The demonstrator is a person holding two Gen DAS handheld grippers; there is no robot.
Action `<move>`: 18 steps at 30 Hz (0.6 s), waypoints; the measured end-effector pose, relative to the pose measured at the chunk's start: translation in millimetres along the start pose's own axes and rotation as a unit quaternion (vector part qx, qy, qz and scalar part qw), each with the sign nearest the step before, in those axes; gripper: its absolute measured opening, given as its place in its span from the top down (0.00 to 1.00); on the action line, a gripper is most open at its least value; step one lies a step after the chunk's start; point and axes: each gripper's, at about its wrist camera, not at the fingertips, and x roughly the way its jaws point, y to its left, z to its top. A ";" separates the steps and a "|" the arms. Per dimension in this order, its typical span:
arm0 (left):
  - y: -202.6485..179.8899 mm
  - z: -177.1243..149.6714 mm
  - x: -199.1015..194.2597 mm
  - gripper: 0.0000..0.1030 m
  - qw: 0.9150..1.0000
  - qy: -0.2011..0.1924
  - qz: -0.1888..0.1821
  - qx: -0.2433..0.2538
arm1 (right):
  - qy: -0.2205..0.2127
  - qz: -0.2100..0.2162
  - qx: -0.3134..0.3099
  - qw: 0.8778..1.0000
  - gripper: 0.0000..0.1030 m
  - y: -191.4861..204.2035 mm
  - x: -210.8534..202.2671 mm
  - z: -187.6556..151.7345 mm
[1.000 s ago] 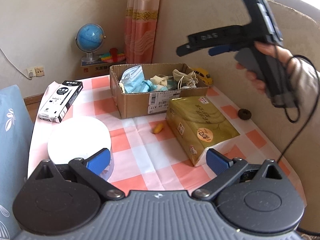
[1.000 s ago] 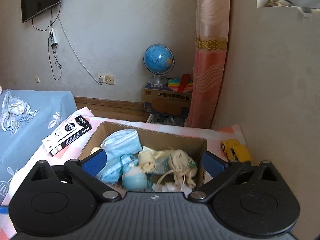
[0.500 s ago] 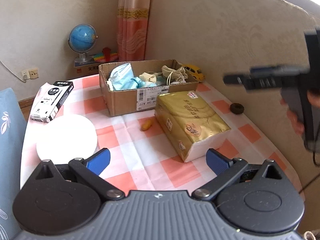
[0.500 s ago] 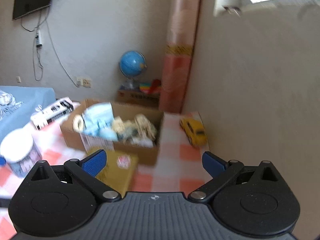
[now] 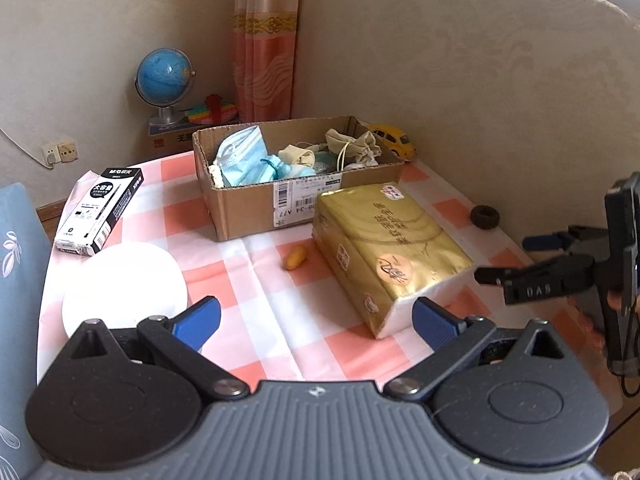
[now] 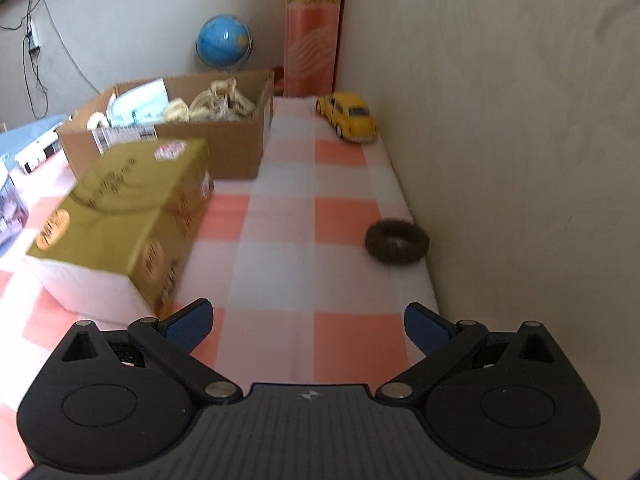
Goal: Organize soft objects
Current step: 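Move the right tool to the brown scrunchie while the left tool approaches the orange toy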
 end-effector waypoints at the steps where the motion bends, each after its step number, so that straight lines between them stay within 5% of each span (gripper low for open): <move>1: -0.2 1.0 1.3 0.01 1.000 0.000 0.000 0.000 | 0.003 0.000 0.000 1.000 0.00 -0.5 2.5 -0.5; 9: 0.5 11.1 14.0 0.04 1.000 -0.008 0.016 0.000 | 0.016 0.012 0.008 1.000 0.00 -7.1 14.0 -7.9; 13: -1.2 23.7 21.5 0.05 0.999 -0.011 0.029 0.045 | 0.014 0.012 0.009 1.000 0.00 -6.6 14.7 -8.3; 16: -2.0 34.7 31.5 0.14 0.995 -0.001 0.024 0.098 | 0.015 0.009 0.011 1.000 0.00 -6.5 15.3 -7.8; 18: -1.9 41.9 40.4 0.29 0.992 0.012 0.023 0.127 | 0.016 0.007 0.014 1.000 0.00 -6.2 15.5 -7.7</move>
